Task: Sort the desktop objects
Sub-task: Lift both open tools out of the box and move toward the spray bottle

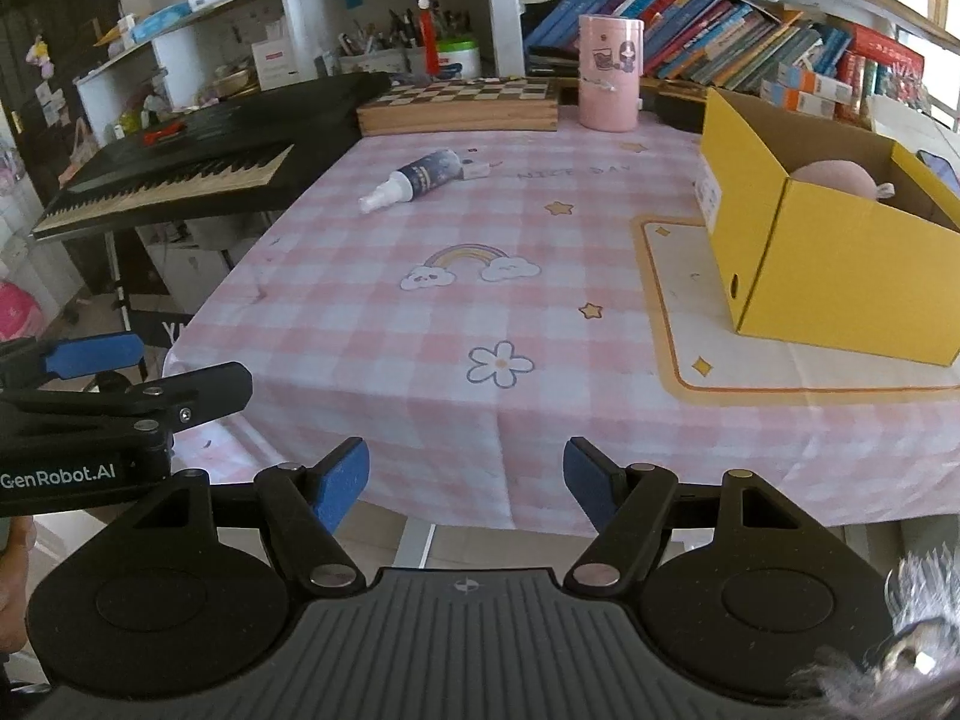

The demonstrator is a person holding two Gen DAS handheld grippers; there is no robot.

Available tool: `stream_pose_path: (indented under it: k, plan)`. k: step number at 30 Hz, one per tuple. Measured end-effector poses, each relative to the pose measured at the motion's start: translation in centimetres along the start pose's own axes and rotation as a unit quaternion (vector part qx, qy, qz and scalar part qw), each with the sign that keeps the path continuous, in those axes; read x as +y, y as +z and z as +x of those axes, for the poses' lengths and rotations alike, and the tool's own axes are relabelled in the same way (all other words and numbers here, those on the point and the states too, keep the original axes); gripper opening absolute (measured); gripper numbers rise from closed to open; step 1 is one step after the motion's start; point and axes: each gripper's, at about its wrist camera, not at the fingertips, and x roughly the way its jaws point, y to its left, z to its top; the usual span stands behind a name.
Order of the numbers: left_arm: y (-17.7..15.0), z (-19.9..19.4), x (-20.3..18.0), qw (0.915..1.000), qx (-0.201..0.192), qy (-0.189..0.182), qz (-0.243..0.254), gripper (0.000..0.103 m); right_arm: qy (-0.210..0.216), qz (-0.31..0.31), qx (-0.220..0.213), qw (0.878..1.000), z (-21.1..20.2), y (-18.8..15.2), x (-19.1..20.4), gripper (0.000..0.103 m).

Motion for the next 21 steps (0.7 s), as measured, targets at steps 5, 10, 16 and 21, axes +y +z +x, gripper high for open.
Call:
stream_pose_path:
  k: [5,10,16,21]
  plan:
    - [0.4,0.5,0.1,1.0,-0.001,0.007,-0.005,0.092,0.006,-0.005,0.0,1.0,0.7,0.5,-0.1,0.07]
    - [1.1,1.9,0.0,0.9999,0.003,0.009,-0.008,0.092,0.007,-0.009,0.0,1.0,1.6,1.3,-0.7,0.07]
    - [2.2,3.8,-0.4,0.9999,0.01,0.009,-0.005,0.092,0.006,-0.005,0.006,1.0,3.1,2.9,-1.9,0.07]
    - [3.1,5.6,-0.3,0.9996,0.017,0.015,-0.016,0.092,0.011,-0.012,0.012,1.0,4.8,4.6,-2.9,0.07]
